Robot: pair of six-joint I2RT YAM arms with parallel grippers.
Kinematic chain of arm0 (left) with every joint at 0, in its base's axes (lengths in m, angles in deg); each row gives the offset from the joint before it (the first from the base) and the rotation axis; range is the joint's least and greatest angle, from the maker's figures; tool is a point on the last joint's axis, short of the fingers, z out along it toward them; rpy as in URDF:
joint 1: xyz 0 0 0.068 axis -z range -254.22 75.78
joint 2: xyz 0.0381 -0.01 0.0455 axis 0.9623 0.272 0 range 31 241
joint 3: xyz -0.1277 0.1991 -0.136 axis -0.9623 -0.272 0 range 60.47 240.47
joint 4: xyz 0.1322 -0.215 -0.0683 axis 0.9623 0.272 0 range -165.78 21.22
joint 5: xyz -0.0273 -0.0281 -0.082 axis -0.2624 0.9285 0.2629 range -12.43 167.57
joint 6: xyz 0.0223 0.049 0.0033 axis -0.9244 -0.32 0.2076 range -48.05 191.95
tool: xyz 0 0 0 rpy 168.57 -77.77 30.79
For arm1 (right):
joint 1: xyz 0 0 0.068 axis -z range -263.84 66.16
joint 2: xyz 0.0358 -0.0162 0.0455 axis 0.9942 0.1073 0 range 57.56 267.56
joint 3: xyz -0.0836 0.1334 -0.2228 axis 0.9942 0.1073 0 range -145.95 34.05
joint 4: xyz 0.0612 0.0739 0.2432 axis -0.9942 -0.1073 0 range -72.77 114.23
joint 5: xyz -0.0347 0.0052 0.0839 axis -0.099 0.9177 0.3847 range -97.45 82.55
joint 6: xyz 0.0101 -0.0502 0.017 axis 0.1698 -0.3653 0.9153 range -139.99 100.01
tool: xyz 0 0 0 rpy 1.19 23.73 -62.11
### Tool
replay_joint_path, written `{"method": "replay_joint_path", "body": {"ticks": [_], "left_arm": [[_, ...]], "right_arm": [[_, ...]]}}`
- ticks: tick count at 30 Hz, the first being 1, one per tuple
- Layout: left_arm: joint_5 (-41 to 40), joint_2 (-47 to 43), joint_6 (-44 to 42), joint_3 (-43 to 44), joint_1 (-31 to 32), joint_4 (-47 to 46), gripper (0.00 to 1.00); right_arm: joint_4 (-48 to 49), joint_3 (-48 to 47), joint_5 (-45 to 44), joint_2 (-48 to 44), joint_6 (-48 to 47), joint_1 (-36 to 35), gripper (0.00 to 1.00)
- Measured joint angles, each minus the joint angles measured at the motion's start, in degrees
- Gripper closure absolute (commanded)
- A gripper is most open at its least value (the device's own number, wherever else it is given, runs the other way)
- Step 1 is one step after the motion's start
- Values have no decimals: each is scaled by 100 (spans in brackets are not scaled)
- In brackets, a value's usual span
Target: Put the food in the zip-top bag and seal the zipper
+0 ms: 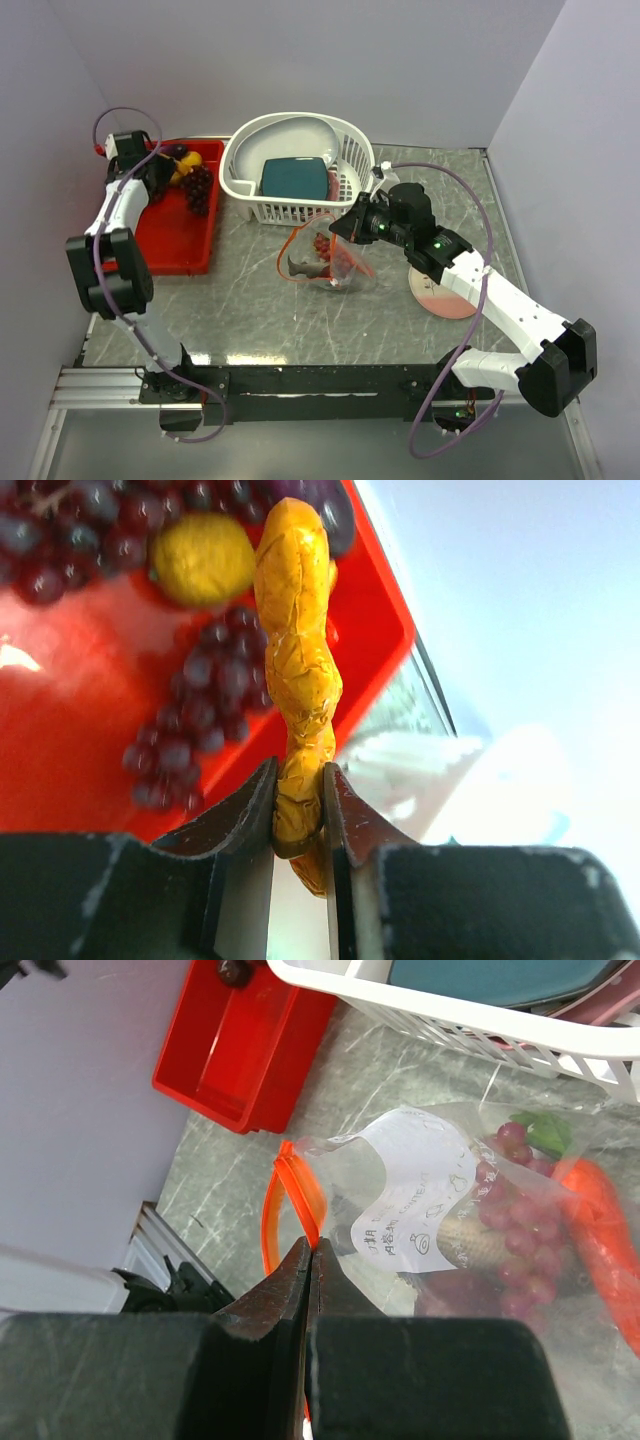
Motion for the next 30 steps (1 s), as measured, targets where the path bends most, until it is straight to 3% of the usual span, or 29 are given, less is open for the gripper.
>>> {"method": "replay_joint_path", "body": {"ticks": [4, 10, 19, 30], "left_arm": [[184, -890, -105, -723, 136, 2, 89], [678, -2931, -372, -1932, 861, 195, 87], [1475, -5226, -494, -2662, 2223, 507, 90], [1580, -5639, 0, -3777, 4135, 367, 91]], "right_arm": [[2, 0, -22, 4, -22, 0, 100], [57, 66, -66, 55, -31, 0, 100], [31, 42, -160, 251, -44, 0, 100], [-133, -422, -289, 439, -13, -9, 100]]}}
